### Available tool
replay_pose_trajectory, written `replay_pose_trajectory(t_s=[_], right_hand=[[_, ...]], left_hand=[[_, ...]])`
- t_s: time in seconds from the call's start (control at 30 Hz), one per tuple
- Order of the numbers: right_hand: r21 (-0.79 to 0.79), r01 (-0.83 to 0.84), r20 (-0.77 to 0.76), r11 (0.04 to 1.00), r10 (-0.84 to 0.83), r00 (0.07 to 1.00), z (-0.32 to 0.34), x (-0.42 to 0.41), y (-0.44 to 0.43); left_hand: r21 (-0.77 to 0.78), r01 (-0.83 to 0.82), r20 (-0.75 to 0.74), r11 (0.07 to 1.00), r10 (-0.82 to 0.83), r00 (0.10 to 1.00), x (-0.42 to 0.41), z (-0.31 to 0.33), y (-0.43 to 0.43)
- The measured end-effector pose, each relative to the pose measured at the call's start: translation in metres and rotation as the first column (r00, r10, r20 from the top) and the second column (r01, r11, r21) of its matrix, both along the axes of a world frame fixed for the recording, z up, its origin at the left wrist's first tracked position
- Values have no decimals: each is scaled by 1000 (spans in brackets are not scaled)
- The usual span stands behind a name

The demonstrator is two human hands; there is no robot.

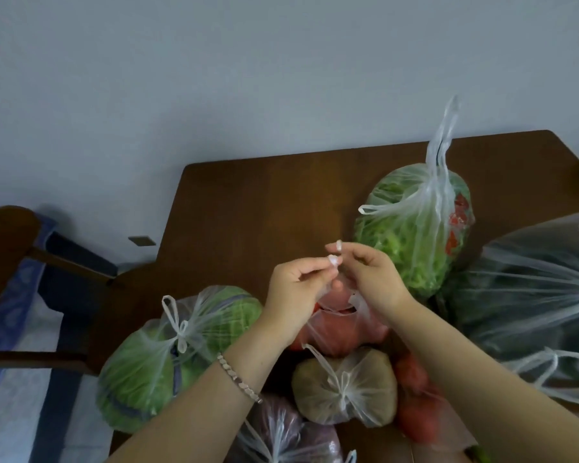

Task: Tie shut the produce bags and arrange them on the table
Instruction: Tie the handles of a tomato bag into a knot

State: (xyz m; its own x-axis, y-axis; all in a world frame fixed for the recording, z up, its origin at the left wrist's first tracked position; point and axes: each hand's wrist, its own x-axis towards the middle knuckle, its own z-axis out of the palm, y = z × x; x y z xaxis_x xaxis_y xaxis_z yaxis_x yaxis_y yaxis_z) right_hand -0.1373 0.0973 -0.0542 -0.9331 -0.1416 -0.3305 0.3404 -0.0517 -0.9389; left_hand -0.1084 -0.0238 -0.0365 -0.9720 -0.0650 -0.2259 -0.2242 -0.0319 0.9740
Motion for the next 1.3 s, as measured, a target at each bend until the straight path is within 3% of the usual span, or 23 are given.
replay_pose_trajectory(t_s=[0.17,0.37,0.43,0.53,0.6,0.67,0.77,0.9,1.03,1.17,1.23,1.3], right_hand=[[-159,88,116,983,-70,991,-7,-1,0],[-194,23,64,981,-11,998,-6,3,13],[-113,-20,-17,993,18,1000,-5,7,17],[20,-31,-85,999,33,996,-7,12,19],[-36,43,-9,998,-44,999,-9,13,18],[-82,152,103,985,-144,984,-12,12,17],[7,256,188,967,-252,949,-23,11,12],[354,122,45,927,-147,988,-34,18,3],[534,40,-159,845,53,986,-31,28,1],[393,-102,-148,914,172,974,-25,33,6],[182,-63,-174,981,95,980,-23,34,10],[76,-6,-220,997,23,975,-22,35,13]], left_hand=[[192,-123,277,974,66,959,-12,-9,-1],[350,-217,425,911,52,904,-21,-17,3],[362,-220,440,906,42,897,-21,-19,2],[270,-126,395,954,10,918,-16,-22,3],[179,-38,296,983,-17,955,-12,-24,4],[-23,63,149,998,-58,987,-10,-28,1],[-255,173,24,951,-173,985,0,-35,-5],[-422,105,-112,900,-166,980,14,-43,-8],[-407,34,-113,913,-88,990,11,-44,-9],[-391,-39,-102,919,-1,995,4,-42,-8],[-382,-55,-90,923,22,996,2,-41,-7],[-384,-49,-80,922,20,997,1,-39,-6]])
